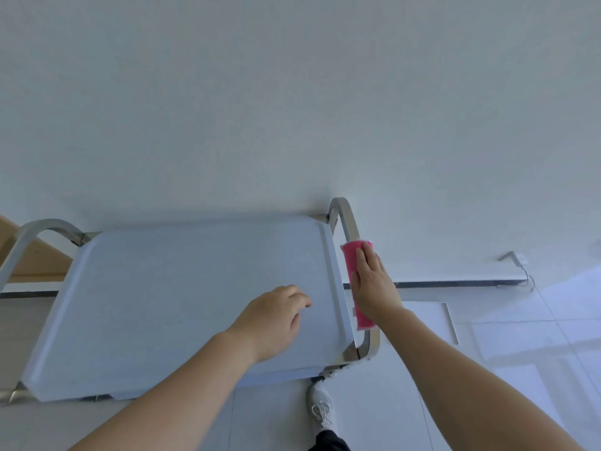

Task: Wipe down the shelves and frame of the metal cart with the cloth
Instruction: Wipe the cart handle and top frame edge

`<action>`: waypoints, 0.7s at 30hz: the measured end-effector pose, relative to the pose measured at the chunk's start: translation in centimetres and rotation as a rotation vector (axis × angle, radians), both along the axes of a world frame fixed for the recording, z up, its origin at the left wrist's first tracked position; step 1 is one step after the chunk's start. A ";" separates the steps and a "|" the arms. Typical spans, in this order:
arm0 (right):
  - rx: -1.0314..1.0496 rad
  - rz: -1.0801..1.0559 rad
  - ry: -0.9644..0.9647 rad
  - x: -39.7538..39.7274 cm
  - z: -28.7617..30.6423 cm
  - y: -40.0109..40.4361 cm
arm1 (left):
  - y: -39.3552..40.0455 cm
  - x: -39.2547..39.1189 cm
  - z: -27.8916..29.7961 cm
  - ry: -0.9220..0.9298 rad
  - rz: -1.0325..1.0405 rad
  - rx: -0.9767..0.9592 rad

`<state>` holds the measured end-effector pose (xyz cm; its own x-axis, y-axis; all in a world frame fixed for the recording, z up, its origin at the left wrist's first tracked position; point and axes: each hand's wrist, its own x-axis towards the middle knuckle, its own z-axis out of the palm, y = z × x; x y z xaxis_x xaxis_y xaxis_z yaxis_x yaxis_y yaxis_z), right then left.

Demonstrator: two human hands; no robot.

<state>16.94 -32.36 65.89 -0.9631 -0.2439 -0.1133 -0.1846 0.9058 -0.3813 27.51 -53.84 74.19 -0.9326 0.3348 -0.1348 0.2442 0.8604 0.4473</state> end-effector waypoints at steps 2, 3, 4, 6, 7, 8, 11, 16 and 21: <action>0.033 0.003 -0.005 -3.1 0.3 -1.0 | -0.5 -1.3 0.1 0.003 0.032 0.009; 0.037 0.000 -0.015 -4.6 0.4 -1.7 | -0.8 -2.0 0.1 0.002 0.049 0.015; 0.034 -0.001 -0.023 -6.1 0.5 -2.2 | -1.1 -2.6 0.1 0.001 0.066 0.021; 0.021 0.002 -0.022 -9.0 0.5 -3.2 | -1.6 -4.0 -0.1 0.008 0.102 0.025; 0.006 0.000 -0.013 -10.4 0.5 -3.6 | -1.8 -4.6 -0.2 0.009 0.122 0.029; -0.005 0.002 0.001 -11.6 0.5 -3.9 | -2.0 -5.1 -0.4 0.004 0.141 0.034; -0.004 0.026 0.032 -15.1 0.2 -4.9 | -2.5 -6.3 -0.9 0.003 0.181 0.038; 0.060 -0.033 -0.117 -19.8 0.5 -6.6 | -2.9 -7.4 -1.8 0.001 0.225 0.039; 0.080 -0.058 -0.115 -19.4 0.5 -6.7 | -3.1 -7.3 -2.3 -0.009 0.234 0.050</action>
<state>-2.46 -39.02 66.43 -0.9549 -0.1739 -0.2407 -0.0901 0.9421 -0.3230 20.19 -56.92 71.92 -0.9845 0.1158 -0.1318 0.0364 0.8697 0.4922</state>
